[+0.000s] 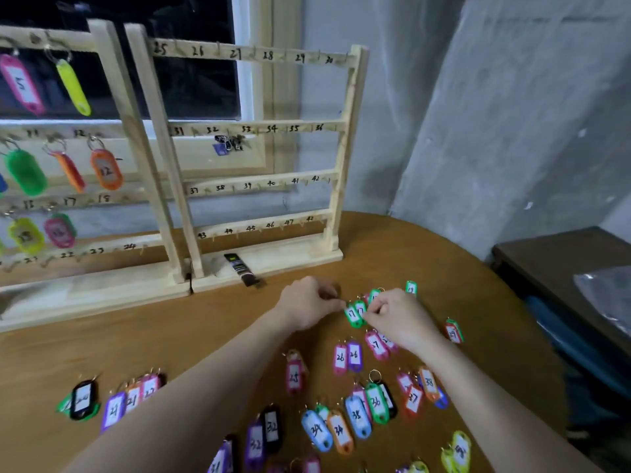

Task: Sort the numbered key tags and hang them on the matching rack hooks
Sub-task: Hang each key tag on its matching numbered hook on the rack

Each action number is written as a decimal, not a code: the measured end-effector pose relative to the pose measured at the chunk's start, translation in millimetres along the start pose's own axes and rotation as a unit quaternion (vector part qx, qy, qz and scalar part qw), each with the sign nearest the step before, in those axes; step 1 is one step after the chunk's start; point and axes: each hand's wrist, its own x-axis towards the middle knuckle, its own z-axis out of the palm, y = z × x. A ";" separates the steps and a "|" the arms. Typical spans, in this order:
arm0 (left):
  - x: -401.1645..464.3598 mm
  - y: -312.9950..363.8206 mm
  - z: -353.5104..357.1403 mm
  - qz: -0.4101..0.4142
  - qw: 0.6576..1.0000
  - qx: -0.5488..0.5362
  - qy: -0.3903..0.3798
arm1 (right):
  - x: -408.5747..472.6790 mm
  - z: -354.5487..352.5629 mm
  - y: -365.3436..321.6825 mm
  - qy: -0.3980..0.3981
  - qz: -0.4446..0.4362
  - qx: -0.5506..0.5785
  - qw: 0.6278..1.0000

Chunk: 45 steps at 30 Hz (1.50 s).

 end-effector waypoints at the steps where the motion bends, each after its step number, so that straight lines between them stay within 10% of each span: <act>1: 3.5 3.3 2.5 -0.004 1.000 0.006 0.005 | 1.1 1.4 -3.4 0.000 0.001 -0.010 1.000; 22: -19.7 -40.9 -26.6 0.033 0.996 -0.042 0.070 | 21.7 11.4 -46.9 -0.056 0.022 -0.046 0.997; 45: -178.6 -124.5 -221.7 -0.091 0.917 -0.061 0.382 | -17.6 76.0 -254.2 -0.119 -0.289 0.180 0.933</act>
